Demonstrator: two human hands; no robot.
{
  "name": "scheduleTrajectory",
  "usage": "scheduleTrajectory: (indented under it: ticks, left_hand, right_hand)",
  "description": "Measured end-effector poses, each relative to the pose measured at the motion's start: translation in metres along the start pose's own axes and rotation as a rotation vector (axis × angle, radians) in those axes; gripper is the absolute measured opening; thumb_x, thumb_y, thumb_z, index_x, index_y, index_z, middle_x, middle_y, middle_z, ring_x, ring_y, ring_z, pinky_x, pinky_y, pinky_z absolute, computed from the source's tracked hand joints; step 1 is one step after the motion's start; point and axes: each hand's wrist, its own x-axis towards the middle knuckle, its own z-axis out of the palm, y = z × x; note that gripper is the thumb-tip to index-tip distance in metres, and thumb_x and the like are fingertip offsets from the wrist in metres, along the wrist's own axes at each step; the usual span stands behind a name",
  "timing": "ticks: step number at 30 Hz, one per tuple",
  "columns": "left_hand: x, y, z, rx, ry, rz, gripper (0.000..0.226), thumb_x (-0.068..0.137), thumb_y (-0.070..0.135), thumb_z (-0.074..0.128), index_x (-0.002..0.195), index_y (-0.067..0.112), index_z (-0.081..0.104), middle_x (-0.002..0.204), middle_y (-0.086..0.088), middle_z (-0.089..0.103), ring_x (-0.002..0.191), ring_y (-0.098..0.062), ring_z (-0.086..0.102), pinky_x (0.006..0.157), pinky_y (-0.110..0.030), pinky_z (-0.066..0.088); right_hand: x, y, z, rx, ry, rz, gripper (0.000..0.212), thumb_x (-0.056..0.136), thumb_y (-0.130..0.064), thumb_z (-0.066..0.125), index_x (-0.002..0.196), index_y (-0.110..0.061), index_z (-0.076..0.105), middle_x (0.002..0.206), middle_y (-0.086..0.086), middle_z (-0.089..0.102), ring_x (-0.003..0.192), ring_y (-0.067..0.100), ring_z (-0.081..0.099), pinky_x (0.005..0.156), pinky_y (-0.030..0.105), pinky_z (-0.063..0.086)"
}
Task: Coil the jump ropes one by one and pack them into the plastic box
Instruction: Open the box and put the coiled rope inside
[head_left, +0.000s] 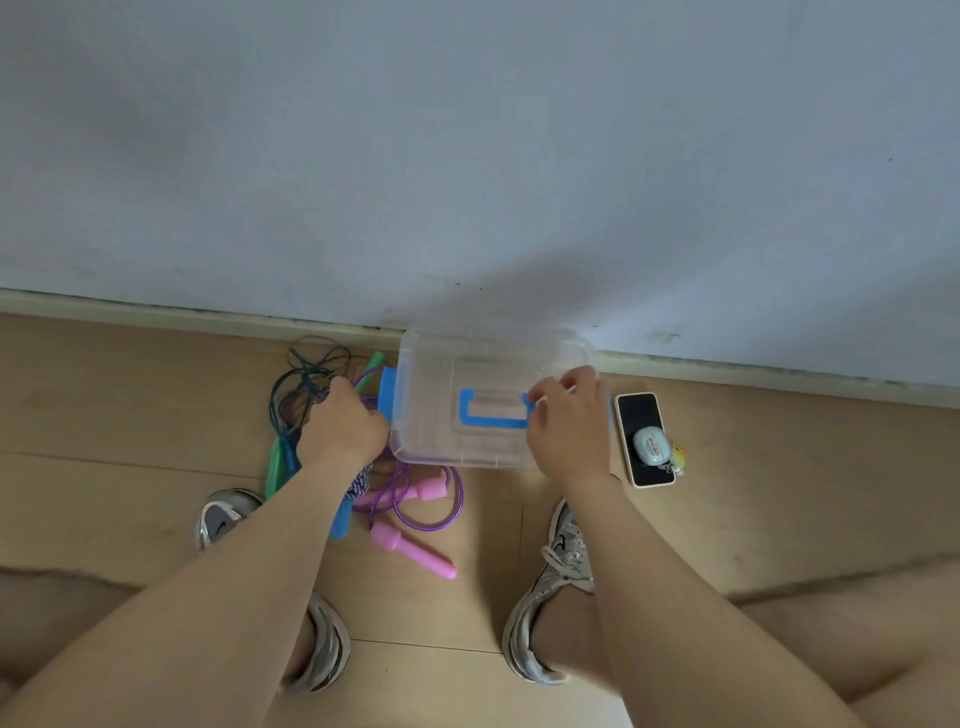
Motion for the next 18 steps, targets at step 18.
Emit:
scheduleTrajectory:
  ticks: [18]
  left_hand:
    - [-0.020, 0.000, -0.028, -0.169, -0.030, 0.193, 0.016, 0.095, 0.026, 0.062, 0.095, 0.025, 0.078, 0.106, -0.003, 0.076, 0.091, -0.022, 0.062, 0.082, -0.031, 0.048]
  right_hand:
    - [0.002, -0.051, -0.017, -0.121, -0.220, -0.111, 0.024, 0.100, -0.034, 0.064, 0.115, -0.018, 0.055, 0.117, 0.003, 0.063, 0.117, 0.030, 0.048, 0.088, 0.042, 0.037]
